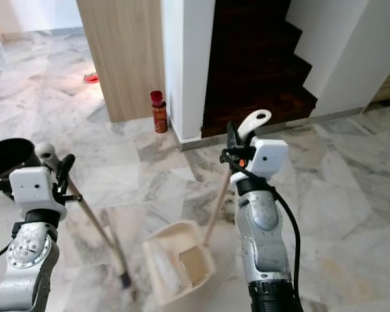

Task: Sweep floor

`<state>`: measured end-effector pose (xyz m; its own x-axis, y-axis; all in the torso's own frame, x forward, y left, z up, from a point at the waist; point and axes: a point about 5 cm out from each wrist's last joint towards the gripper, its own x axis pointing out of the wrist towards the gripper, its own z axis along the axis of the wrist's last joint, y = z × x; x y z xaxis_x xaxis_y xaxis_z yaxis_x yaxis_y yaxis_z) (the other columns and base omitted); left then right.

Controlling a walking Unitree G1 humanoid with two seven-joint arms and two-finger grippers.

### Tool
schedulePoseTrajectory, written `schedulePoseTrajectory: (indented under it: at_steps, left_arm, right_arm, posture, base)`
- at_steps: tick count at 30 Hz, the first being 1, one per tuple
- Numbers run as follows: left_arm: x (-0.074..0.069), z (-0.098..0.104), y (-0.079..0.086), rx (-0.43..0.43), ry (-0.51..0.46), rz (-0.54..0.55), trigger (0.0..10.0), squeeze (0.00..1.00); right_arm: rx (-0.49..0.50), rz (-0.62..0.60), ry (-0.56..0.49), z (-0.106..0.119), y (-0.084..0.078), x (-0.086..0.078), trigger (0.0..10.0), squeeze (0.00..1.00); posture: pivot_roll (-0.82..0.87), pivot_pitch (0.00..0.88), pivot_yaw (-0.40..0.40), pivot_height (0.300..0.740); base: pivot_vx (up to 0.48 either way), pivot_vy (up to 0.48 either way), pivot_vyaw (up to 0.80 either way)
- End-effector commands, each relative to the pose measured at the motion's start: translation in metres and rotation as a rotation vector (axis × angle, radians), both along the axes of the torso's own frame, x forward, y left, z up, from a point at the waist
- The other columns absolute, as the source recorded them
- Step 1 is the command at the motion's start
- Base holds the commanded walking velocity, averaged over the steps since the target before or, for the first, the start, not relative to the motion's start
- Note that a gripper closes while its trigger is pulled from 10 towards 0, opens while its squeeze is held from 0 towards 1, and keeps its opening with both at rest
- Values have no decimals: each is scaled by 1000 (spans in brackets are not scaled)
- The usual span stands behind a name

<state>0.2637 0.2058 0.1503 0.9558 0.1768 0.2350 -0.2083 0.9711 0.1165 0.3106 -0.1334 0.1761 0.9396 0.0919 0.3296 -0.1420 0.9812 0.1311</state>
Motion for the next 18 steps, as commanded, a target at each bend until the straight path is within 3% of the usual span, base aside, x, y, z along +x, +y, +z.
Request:
schedulePoseTrajectory:
  at_steps: [1,18]
  left_arm:
    - [0,12,-5,30,-53,-17,10000,0]
    - [0,14,-3,36,-53,-12,10000,0]
  right_arm:
    - [44,-17,-45,8,-6,-3,10000,0]
    - [57,-5,-38,8,-5,-2,10000,0]
  posture:
    - [-7,21,23,740]
    - [1,31,23,740]
  base:
    - [0,401,0]
    - [0,401,0]
